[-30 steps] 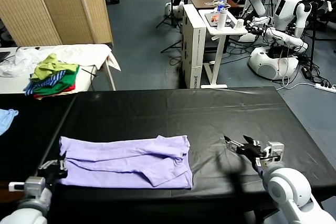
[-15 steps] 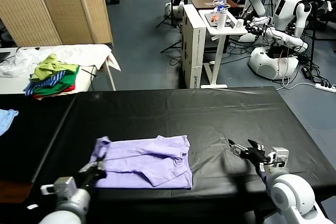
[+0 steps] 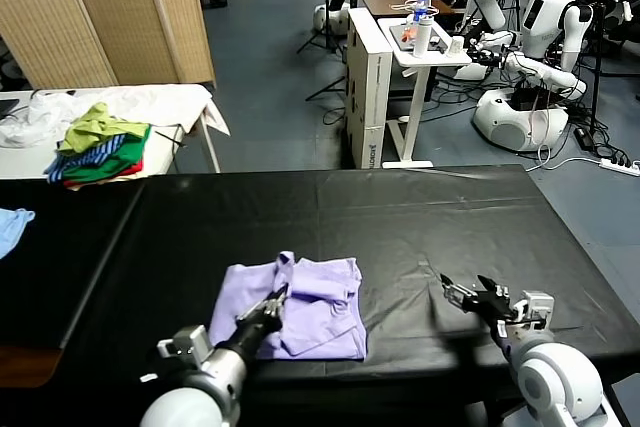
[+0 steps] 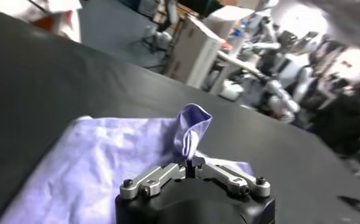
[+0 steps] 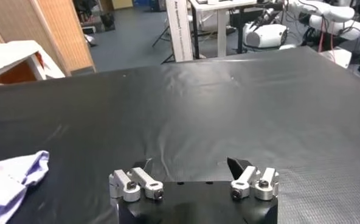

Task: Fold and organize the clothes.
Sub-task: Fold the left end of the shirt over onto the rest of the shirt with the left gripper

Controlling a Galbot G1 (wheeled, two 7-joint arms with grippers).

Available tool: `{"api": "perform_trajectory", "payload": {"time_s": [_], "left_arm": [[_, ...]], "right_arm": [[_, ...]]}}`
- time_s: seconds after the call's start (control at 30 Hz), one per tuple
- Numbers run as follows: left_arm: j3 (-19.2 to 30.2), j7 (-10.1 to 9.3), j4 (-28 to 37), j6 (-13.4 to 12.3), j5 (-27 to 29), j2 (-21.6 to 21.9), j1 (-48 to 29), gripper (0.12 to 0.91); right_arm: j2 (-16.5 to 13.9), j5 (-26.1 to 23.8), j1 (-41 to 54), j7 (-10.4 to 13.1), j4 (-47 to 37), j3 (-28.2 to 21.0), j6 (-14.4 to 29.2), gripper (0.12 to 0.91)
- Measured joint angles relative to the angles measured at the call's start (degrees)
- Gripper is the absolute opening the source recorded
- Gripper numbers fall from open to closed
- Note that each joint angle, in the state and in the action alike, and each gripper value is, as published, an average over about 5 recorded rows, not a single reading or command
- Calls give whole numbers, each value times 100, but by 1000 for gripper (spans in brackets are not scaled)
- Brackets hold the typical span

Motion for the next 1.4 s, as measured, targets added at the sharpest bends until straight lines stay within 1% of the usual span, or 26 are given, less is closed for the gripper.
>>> {"api": "perform_trajectory", "payload": {"time_s": [0.1, 0.27, 0.47, 0.83, 0.97, 1.07, 1.1, 1.17, 1.27, 1.3, 1.33, 1.4], "left_arm": [[138, -10, 42, 5, -210, 42, -131, 181], [322, 3, 161, 7, -387, 65, -337, 181], [457, 9, 281, 114, -575, 26, -511, 181], [528, 20, 644, 63, -445, -117, -650, 181], [528, 35, 739, 51, -345, -150, -606, 181], [526, 74, 790, 28, -172, -200, -562, 191], [525, 97, 802, 13, -97, -224, -546, 213], [519, 147, 808, -15, 27, -273, -507, 295], [493, 155, 751, -40, 92, -357, -425, 482], [477, 132, 717, -38, 61, -385, -390, 539], [458, 99, 675, -32, 2, -409, -352, 615], [408, 16, 568, -9, -161, -443, -270, 727]], "right_arm": [[41, -43, -27, -10, -4, 9, 5, 907], [86, -106, -66, -15, -4, 14, 7, 907], [140, -155, -106, -25, 3, 18, 15, 907], [206, -232, -149, -73, 55, -12, 52, 907], [166, -232, -135, -100, 128, -78, 51, 907], [99, -232, -115, -180, 194, -165, 51, 907], [67, -233, -106, -232, 222, -208, 57, 907], [-14, -233, -86, -352, 284, -312, 92, 907], [-191, -230, -32, -560, 387, -526, 199, 907], [-263, -228, -3, -615, 419, -612, 239, 907], [-340, -223, 33, -661, 451, -709, 274, 907], [-488, -212, 119, -706, 504, -917, 321, 907]]}}
